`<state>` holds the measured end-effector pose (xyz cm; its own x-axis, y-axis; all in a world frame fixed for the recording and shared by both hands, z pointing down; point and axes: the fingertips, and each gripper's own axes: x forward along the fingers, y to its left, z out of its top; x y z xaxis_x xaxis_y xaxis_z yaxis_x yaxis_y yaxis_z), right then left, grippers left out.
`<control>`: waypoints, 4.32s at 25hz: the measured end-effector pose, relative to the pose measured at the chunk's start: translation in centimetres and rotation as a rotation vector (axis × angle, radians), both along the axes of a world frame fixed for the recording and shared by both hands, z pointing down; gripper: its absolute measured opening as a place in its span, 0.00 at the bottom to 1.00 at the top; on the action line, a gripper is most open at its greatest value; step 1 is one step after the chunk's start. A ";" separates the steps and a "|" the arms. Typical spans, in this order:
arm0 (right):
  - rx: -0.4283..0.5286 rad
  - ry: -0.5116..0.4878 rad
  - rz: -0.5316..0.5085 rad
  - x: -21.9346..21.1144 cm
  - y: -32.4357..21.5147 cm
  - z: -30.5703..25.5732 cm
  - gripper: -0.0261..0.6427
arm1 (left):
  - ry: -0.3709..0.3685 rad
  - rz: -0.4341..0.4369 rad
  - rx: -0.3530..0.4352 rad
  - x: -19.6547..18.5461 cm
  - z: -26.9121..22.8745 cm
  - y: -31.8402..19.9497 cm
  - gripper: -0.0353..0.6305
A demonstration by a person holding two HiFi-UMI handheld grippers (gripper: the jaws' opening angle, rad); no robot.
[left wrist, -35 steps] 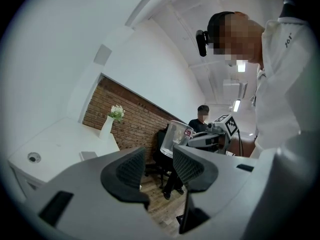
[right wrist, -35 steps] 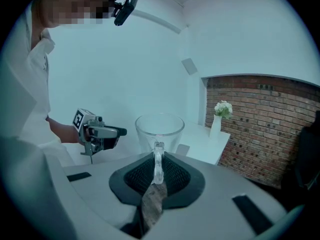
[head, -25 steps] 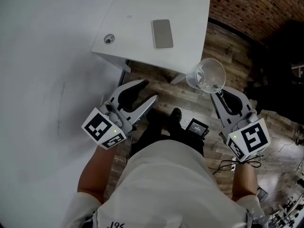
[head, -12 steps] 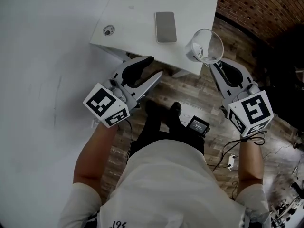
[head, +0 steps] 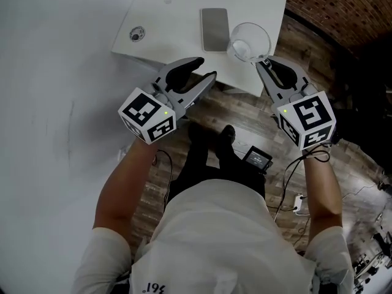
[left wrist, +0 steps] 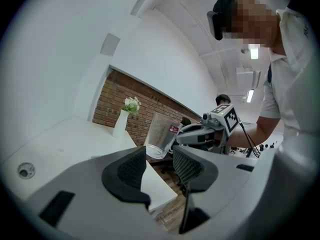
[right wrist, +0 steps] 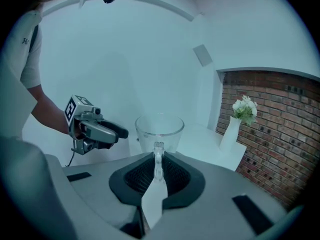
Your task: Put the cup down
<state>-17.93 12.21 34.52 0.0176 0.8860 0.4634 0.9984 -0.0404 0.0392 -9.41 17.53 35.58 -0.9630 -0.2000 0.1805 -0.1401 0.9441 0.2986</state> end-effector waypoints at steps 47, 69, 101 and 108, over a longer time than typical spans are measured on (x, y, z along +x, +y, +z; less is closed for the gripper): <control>0.124 0.005 -0.033 -1.5 8.4 15.0 0.10 | 0.179 -0.035 0.070 -3.4 10.8 3.0 0.31; 0.164 -0.049 0.031 -2.4 8.9 16.0 0.23 | 0.160 -0.039 0.062 -3.4 10.1 2.7 0.31; -0.041 -0.118 0.167 -3.7 3.0 1.3 0.23 | -0.018 0.000 -0.031 -2.9 -1.7 -0.5 0.29; -0.094 -0.106 0.202 -2.9 0.3 -1.5 0.23 | -0.056 -0.006 -0.037 -1.2 -4.1 -1.7 0.26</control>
